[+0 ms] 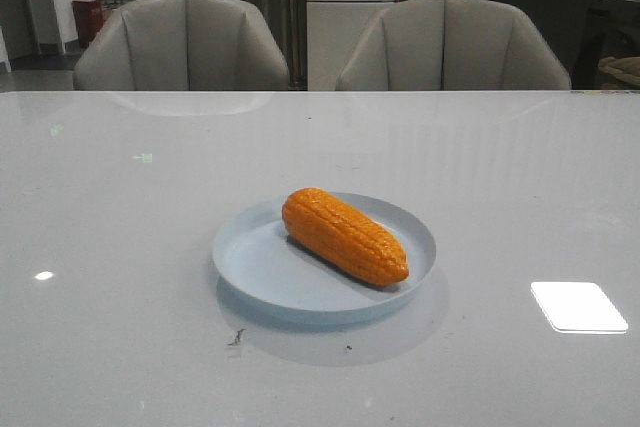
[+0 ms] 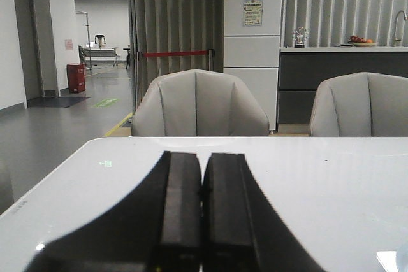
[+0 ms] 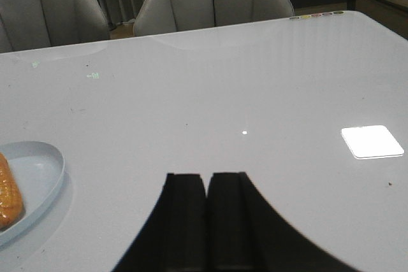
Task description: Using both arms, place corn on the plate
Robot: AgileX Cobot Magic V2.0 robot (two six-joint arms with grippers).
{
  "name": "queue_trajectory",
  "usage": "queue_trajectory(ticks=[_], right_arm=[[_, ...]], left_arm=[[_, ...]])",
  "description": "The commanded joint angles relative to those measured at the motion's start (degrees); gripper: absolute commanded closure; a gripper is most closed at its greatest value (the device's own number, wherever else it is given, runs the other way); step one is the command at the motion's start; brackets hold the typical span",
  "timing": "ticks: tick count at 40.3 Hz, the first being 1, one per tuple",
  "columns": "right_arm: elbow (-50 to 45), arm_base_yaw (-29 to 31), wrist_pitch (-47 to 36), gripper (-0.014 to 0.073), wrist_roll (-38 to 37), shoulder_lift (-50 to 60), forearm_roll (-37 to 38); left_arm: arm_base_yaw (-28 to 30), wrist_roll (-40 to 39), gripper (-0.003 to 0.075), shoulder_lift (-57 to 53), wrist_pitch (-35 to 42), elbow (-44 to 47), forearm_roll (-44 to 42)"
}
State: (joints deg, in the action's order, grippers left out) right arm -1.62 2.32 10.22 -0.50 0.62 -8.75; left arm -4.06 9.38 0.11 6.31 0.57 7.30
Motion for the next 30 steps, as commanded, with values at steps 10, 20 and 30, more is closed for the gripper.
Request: queue_trajectory(ticks=[10,20,30], right_arm=[[1.24,0.02,-2.05,0.0565,0.19,1.4,0.75],[1.24,0.02,-0.76,0.0565,0.19,1.4,0.75],[1.24,0.02,-0.75,0.0565,0.19,1.4,0.75]], left_arm=[[0.0,-0.07,0.0627,0.58,4.98,2.13,0.01],[0.0,-0.07,0.0627,0.58,4.98,2.13,0.01],[0.0,-0.07,0.0627,0.58,4.98,2.13,0.01]])
